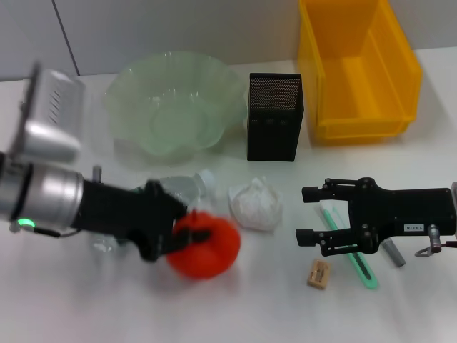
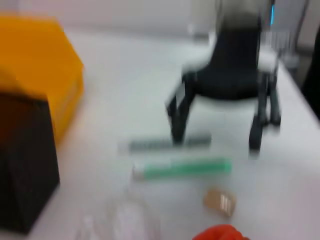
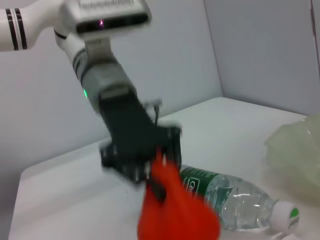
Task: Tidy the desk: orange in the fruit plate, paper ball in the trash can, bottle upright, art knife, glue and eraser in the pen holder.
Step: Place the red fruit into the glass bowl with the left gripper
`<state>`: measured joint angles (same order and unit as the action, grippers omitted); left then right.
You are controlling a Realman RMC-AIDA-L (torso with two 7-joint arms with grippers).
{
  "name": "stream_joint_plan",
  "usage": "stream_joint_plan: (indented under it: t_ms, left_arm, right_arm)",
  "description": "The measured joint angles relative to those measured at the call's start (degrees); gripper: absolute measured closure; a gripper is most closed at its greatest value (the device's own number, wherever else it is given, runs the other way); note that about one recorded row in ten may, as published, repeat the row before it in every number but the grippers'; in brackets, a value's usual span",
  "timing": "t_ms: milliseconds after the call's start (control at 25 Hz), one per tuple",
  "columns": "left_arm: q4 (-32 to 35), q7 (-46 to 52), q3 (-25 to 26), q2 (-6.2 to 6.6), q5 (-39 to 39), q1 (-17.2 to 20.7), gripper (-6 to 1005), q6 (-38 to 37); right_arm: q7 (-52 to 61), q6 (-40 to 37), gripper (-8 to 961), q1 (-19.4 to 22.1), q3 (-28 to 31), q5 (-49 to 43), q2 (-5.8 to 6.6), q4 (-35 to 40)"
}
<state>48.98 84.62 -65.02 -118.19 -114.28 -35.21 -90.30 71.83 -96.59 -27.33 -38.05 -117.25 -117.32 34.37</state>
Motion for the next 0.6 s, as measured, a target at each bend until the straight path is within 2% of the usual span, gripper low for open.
stream_joint_plan:
  t_ms: [40, 120, 240, 280, 360, 400, 440, 480, 520, 600]
  left_arm:
    - [0.0, 0.0, 0.0, 0.0, 0.0, 0.0, 826, 0.0]
    - [-0.64, -0.19, 7.1, 0.05, 6.06, -0.17, 881, -3.03]
    - [-1.1, -0.28, 9.15, 0.03, 8.12, -0.16, 898, -3.3]
    - [-3.56, -1.12, 12.29, -0.08, 12.83, -0.1, 903, -1.5]
    - [-4.64, -1.53, 13.06, -0.15, 14.51, -0.09, 914, -0.47]
    - [-6.83, -2.62, 13.52, -0.18, 17.65, -0.11, 920, 2.52]
    - [-6.83, -2.62, 13.52, -0.18, 17.65, -0.11, 925, 2.52]
    - [-9.79, -4.38, 13.72, -0.23, 21.65, -0.26, 930, 7.16]
    - [-14.9, -8.59, 13.14, -0.37, 27.26, -1.58, 936, 16.27]
    - [-16.82, -10.5, 12.85, -0.5, 28.38, -2.5, 941, 19.95]
  right_arm:
    - [0.0, 0.0, 121, 0.0, 0.0, 0.0, 0.0, 0.0]
    - [0.1, 0.0, 121, 0.03, 0.03, 0.0, 0.07, -0.01]
    - [0.14, 0.0, 121, 0.06, 0.04, -0.01, 0.07, 0.0]
    - [0.15, 0.01, 121, 0.07, 0.04, -0.01, 0.07, 0.0]
    - [0.16, 0.0, 121, 0.04, 0.01, -0.03, 0.07, 0.0]
    - [0.16, 0.0, 121, 0.04, 0.01, -0.03, 0.07, 0.0]
    - [0.16, 0.0, 121, 0.01, 0.01, -0.04, 0.06, 0.01]
    - [0.16, 0.0, 120, 0.0, 0.0, -0.04, 0.04, 0.03]
    - [0.16, -0.01, 120, -0.01, -0.01, -0.06, 0.04, 0.06]
    - [0.16, 0.0, 120, -0.01, -0.01, -0.07, 0.03, 0.06]
